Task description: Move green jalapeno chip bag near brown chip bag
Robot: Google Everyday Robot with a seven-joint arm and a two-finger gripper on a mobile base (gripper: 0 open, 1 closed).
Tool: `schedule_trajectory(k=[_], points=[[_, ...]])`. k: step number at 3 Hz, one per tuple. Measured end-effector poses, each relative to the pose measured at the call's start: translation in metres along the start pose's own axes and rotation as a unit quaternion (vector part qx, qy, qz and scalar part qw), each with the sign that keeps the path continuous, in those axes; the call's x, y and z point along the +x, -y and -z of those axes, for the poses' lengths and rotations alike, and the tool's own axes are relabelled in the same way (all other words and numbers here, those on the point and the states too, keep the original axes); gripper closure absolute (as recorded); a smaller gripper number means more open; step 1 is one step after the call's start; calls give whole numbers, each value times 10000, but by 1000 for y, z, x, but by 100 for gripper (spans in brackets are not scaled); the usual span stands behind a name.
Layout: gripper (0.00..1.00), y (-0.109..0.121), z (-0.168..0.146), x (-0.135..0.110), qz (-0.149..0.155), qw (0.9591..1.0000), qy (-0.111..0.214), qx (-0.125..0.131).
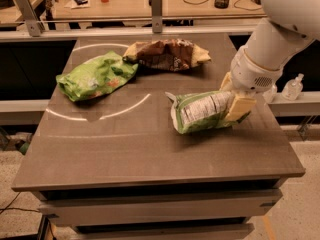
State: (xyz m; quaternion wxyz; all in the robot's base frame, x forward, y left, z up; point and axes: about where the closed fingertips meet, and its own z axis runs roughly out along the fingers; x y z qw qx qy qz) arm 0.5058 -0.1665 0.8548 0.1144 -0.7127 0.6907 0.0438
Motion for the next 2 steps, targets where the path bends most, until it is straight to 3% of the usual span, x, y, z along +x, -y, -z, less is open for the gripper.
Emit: schedule_trajectory(k=[1, 2], points=[[100, 10, 40, 19, -613, 9929, -66, 1016], [100, 15, 91, 36, -1109, 9683, -293, 2219]])
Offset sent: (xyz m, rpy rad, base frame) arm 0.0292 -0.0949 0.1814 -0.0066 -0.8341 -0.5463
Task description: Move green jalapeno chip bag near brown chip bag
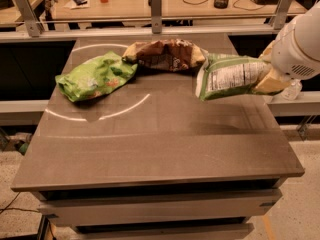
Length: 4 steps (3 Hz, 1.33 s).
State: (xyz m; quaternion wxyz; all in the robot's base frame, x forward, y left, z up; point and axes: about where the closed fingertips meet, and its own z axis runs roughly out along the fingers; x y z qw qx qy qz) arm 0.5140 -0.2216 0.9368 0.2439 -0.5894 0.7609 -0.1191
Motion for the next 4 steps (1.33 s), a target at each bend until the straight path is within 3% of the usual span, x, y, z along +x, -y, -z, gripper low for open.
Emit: schedule_trajectory(k=[1, 2, 3, 4], points=[[100, 39, 25, 5, -252, 9929, -145, 1152], [100, 87, 35, -4, -224, 9808, -195, 1929], [100, 133, 23, -22, -145, 9782, -99, 2070], [100, 162, 1, -42, -98, 9836, 83, 1797]])
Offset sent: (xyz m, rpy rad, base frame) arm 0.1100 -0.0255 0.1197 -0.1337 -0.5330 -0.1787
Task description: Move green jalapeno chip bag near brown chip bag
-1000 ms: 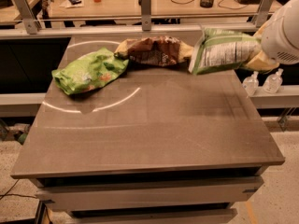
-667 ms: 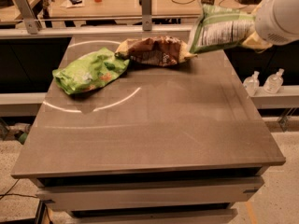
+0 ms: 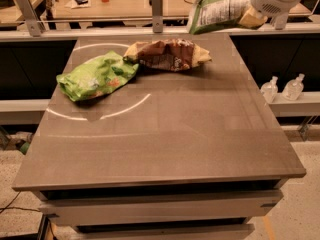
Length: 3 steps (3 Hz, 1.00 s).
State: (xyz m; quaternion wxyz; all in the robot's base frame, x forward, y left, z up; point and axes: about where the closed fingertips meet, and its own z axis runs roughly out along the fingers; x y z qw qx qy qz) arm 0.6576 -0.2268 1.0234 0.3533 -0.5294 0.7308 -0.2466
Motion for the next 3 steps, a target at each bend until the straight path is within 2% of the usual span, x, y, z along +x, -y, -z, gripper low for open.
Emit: schedule_trajectory(k=[1, 2, 3], points=[[100, -10, -42, -24, 66, 9981, 70, -603], [100, -36, -79, -42, 144, 9928, 68, -1185], [100, -64, -110, -49, 157, 9851, 11, -1714]])
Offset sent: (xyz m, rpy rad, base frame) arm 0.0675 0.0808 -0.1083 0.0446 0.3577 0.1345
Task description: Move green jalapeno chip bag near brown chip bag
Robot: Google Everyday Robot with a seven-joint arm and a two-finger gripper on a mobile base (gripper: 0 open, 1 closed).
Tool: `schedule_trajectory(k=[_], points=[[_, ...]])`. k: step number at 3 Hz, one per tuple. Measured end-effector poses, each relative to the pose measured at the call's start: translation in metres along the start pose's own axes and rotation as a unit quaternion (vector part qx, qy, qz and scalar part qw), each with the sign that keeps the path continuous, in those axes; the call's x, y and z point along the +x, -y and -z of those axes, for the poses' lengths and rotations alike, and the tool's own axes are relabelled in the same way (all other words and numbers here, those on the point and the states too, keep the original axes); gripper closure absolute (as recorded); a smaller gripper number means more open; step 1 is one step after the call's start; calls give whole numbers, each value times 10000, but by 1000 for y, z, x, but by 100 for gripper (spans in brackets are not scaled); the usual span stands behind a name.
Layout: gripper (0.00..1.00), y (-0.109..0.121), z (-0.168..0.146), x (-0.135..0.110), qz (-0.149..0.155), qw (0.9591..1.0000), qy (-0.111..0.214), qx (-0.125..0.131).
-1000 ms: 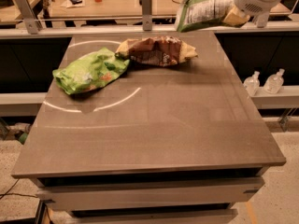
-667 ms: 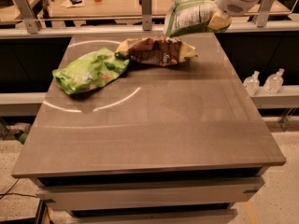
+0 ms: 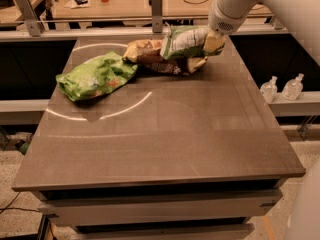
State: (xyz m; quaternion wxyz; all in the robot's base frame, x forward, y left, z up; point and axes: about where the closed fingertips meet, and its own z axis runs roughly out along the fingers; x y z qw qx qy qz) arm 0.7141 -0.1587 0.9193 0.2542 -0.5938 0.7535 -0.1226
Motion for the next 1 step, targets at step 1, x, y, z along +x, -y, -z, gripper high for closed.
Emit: schedule_trajectory(k=[1], points=[[82, -2, -4, 0, 6, 10000, -13, -46]])
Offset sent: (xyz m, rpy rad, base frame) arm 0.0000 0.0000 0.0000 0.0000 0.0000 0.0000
